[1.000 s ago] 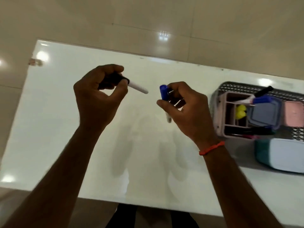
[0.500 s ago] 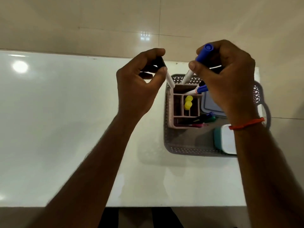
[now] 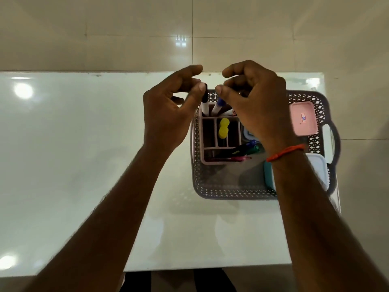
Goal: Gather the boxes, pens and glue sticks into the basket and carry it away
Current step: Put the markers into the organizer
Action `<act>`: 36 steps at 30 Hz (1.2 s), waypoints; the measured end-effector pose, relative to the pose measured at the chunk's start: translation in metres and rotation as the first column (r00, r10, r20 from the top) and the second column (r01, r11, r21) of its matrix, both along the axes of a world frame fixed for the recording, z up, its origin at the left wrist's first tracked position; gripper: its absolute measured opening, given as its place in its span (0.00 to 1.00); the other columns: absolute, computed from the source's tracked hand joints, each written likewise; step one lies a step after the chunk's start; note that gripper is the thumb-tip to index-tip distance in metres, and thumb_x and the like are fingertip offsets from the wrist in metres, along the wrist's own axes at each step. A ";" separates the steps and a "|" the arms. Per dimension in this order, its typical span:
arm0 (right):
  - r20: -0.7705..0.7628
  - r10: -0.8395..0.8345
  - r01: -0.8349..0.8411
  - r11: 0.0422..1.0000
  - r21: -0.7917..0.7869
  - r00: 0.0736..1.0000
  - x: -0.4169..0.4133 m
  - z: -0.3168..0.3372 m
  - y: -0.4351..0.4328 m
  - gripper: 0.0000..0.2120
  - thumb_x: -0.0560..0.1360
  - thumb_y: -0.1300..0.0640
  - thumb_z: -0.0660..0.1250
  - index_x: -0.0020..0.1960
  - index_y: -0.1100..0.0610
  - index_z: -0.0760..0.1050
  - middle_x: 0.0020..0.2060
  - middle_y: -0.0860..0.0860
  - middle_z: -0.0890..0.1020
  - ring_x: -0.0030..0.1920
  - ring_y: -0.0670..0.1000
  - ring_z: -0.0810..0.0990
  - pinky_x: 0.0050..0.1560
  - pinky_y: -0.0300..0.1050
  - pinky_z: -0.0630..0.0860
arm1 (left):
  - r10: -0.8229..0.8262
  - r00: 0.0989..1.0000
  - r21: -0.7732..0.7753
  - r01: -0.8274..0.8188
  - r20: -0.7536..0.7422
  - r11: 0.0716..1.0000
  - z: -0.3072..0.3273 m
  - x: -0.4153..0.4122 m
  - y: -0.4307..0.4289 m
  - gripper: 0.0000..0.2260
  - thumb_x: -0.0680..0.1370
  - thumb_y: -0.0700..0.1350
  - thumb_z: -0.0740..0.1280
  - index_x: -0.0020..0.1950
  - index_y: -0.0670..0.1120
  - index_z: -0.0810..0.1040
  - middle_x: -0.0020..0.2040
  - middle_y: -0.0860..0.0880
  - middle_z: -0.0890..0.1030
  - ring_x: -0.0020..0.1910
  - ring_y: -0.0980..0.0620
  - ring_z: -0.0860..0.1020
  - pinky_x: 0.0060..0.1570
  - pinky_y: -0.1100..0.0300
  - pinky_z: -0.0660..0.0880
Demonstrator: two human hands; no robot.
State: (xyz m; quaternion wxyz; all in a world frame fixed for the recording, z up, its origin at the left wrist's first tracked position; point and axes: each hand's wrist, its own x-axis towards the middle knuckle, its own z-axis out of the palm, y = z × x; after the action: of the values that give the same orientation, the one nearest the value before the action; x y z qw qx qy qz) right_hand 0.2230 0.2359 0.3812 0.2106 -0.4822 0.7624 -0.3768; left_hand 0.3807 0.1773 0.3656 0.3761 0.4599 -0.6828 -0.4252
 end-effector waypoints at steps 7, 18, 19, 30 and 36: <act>-0.114 -0.031 0.016 0.991 -0.133 0.993 -0.008 0.005 0.017 0.08 0.76 0.54 0.70 0.53 0.57 0.81 0.44 0.43 0.82 0.45 0.42 0.82 0.51 0.35 0.79 | 0.087 0.996 0.076 -0.086 -0.019 0.993 -0.010 0.007 0.006 0.10 0.80 0.46 0.70 0.60 0.46 0.83 0.45 0.58 0.83 0.44 0.62 0.81 0.37 0.71 0.71; -0.263 -0.191 0.192 0.981 -0.024 0.946 -0.074 -0.011 0.106 0.11 0.78 0.53 0.70 0.53 0.60 0.82 0.49 0.55 0.85 0.49 0.48 0.79 0.52 0.28 0.70 | -0.037 0.973 0.424 -0.065 0.227 0.903 -0.050 0.051 0.051 0.15 0.76 0.57 0.70 0.61 0.55 0.81 0.54 0.59 0.84 0.47 0.60 0.82 0.51 0.46 0.81; -0.284 -0.199 0.212 0.977 0.018 0.938 -0.080 -0.015 0.112 0.13 0.77 0.52 0.71 0.55 0.59 0.81 0.51 0.55 0.84 0.50 0.45 0.77 0.53 0.24 0.67 | -0.075 0.963 0.445 -0.050 0.258 0.894 -0.052 0.052 0.053 0.16 0.77 0.58 0.70 0.63 0.54 0.80 0.55 0.59 0.83 0.47 0.59 0.82 0.52 0.46 0.81; -0.330 -0.307 0.407 0.863 0.300 0.893 -0.124 -0.055 0.163 0.27 0.70 0.41 0.73 0.65 0.51 0.75 0.63 0.55 0.78 0.66 0.61 0.73 0.64 0.59 0.69 | -0.059 0.966 0.158 0.018 0.254 0.987 -0.041 0.012 0.029 0.16 0.79 0.51 0.70 0.66 0.48 0.78 0.61 0.54 0.81 0.55 0.59 0.80 0.42 0.73 0.75; -0.334 -0.440 0.543 0.762 0.352 0.834 -0.133 -0.067 0.173 0.30 0.73 0.46 0.73 0.70 0.52 0.69 0.66 0.58 0.76 0.67 0.64 0.70 0.64 0.64 0.69 | -0.362 0.697 0.092 0.394 0.618 0.915 -0.042 -0.038 -0.011 0.24 0.77 0.57 0.68 0.71 0.50 0.75 0.64 0.47 0.80 0.66 0.45 0.74 0.63 0.40 0.72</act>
State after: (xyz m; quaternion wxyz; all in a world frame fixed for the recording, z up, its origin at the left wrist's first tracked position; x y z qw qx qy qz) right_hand 0.0903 0.4093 0.3139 0.1150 -0.2450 0.9455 -0.1810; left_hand 0.3430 0.1664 0.3234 0.0444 0.4149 -0.8577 -0.3006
